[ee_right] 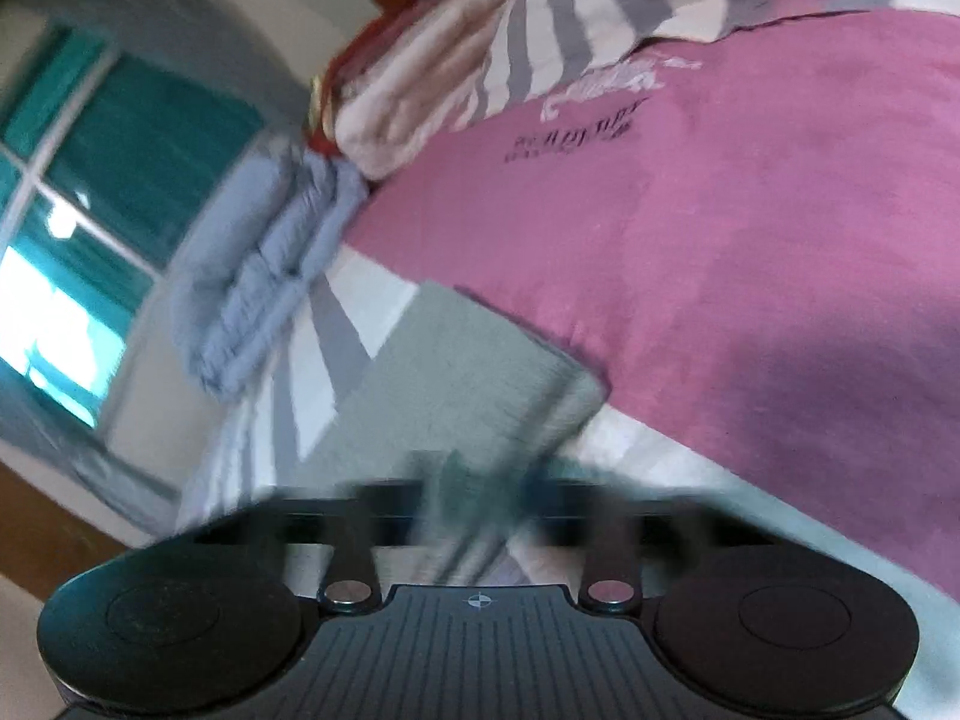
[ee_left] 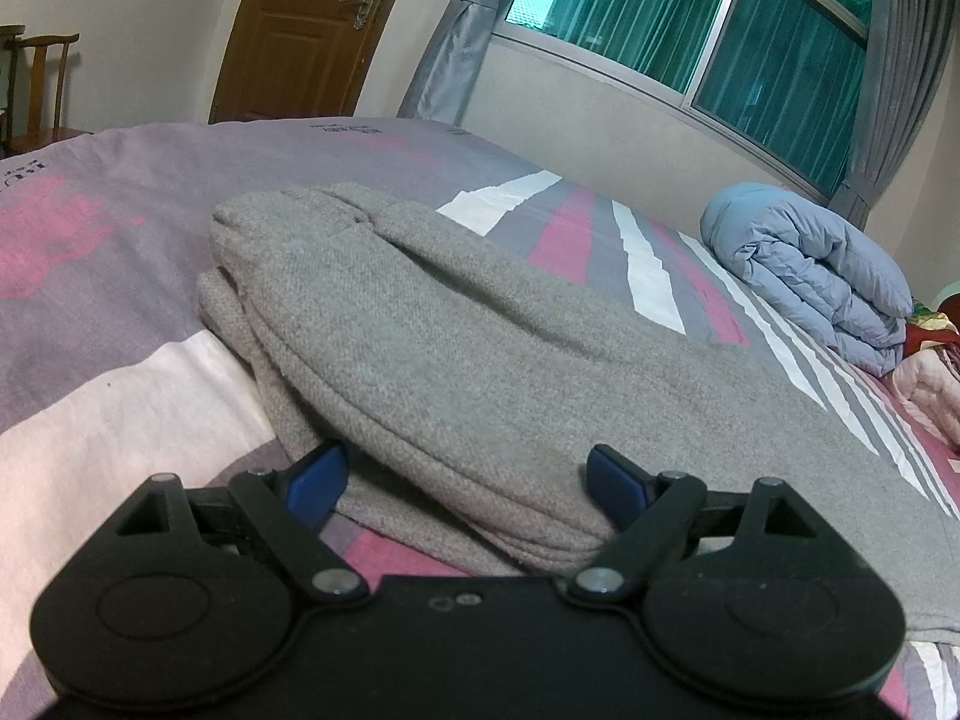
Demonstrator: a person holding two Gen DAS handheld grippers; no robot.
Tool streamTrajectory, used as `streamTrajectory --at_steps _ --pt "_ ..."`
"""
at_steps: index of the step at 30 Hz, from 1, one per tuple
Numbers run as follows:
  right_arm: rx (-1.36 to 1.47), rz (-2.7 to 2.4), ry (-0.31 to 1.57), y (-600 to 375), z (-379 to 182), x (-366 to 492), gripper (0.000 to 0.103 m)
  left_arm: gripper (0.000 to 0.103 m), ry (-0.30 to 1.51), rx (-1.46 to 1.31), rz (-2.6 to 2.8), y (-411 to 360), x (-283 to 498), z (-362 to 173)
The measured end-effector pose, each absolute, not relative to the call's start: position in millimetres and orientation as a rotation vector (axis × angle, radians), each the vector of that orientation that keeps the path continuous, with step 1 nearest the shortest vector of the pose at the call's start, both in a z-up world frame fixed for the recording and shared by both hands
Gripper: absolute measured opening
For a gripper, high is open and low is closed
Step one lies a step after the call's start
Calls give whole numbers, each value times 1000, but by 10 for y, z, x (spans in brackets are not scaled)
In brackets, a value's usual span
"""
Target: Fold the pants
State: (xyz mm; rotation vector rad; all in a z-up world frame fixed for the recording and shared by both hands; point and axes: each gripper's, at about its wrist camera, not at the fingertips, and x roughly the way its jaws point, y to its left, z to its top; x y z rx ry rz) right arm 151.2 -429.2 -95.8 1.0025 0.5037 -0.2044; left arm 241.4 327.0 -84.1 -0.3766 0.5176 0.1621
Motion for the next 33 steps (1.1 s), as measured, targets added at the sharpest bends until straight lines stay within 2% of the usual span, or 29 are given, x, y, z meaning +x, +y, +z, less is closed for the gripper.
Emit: streamTrajectory --at_steps 5,7,9,11,14,26,33 --pt "949 -74 288 -4305 -548 1270 8 81 513 -378 159 3267 2399 -843" --pt "959 -111 342 -4356 -728 1284 8 81 513 -376 158 3271 2399 -842" --pt "1040 -175 517 -4437 -1160 1389 6 81 516 -376 157 3279 2399 -837" --pt "1054 -164 474 -4425 -1218 1323 7 81 515 -378 156 3288 2398 -835" --pt "982 -187 481 -4311 -1163 1319 7 81 513 -376 157 3283 2397 -836" --pt "1025 -198 486 -4374 -1155 1408 8 81 507 -382 153 3296 2391 -842" --pt "1066 -194 470 -4408 -1108 1277 16 81 494 -402 143 3336 2364 -859"
